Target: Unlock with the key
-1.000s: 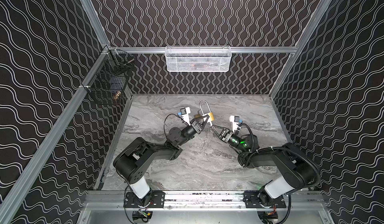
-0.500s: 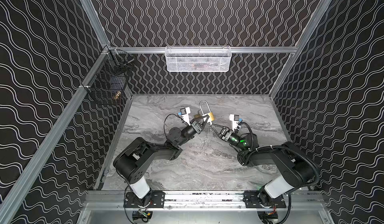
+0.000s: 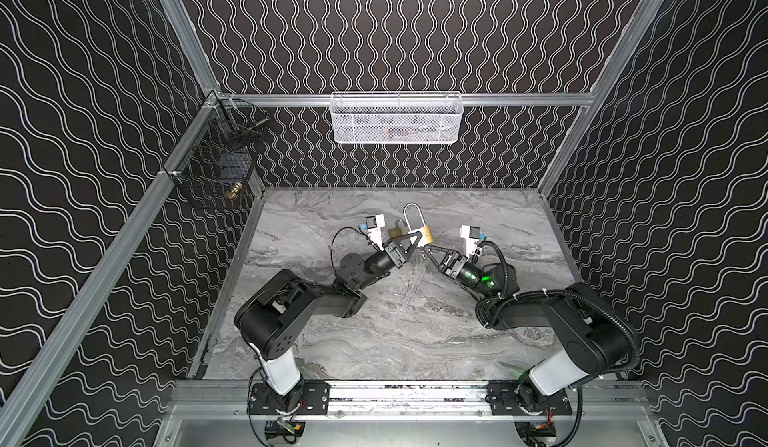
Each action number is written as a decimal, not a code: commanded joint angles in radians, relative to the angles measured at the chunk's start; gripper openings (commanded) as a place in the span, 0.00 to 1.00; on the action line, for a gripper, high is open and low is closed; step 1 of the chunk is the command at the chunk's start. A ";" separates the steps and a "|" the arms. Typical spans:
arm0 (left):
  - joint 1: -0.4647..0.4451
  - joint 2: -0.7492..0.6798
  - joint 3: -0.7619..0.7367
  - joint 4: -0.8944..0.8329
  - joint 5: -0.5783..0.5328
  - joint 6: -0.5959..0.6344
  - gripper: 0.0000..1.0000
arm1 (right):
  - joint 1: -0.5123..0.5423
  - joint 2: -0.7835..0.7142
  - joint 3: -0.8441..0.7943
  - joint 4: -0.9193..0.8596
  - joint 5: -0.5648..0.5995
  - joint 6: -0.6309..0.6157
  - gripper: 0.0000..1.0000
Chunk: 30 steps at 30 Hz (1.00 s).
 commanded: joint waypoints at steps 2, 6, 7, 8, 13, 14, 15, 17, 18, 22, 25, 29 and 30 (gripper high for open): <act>0.000 0.018 -0.023 0.034 0.146 -0.007 0.00 | -0.018 -0.036 0.019 0.091 0.021 -0.013 0.00; -0.001 0.023 -0.029 0.034 0.143 -0.019 0.00 | -0.020 -0.041 0.027 0.075 0.019 -0.027 0.00; 0.000 0.014 -0.026 0.034 0.138 -0.020 0.00 | -0.021 -0.032 0.024 0.090 0.019 -0.019 0.00; 0.000 0.009 -0.023 0.034 0.130 -0.023 0.00 | -0.022 -0.027 0.022 0.099 0.019 -0.015 0.00; 0.004 0.017 -0.006 0.033 0.063 -0.086 0.00 | -0.022 -0.048 -0.008 0.061 0.032 -0.038 0.16; 0.004 0.026 -0.012 0.033 0.031 -0.114 0.00 | -0.025 -0.059 -0.021 0.048 0.040 -0.043 0.26; 0.005 0.038 -0.016 0.033 0.004 -0.140 0.00 | -0.026 -0.073 -0.034 0.035 0.043 -0.048 0.31; 0.010 0.065 -0.021 0.033 -0.025 -0.190 0.00 | -0.033 -0.100 -0.065 0.005 0.054 -0.061 0.39; 0.010 0.074 -0.025 0.033 -0.039 -0.214 0.00 | -0.037 -0.116 -0.085 -0.014 0.065 -0.069 0.45; 0.017 0.091 -0.040 0.032 -0.077 -0.275 0.00 | -0.071 -0.182 -0.153 -0.106 0.086 -0.108 0.58; 0.023 0.102 -0.051 -0.013 -0.111 -0.333 0.00 | -0.067 -0.321 -0.138 -0.452 0.133 -0.250 0.61; 0.017 0.034 -0.050 -0.233 -0.123 -0.270 0.00 | 0.081 -0.508 0.033 -1.128 0.380 -0.637 0.61; 0.017 0.004 -0.041 -0.312 -0.122 -0.241 0.00 | 0.100 -0.533 0.046 -1.197 0.440 -0.676 0.61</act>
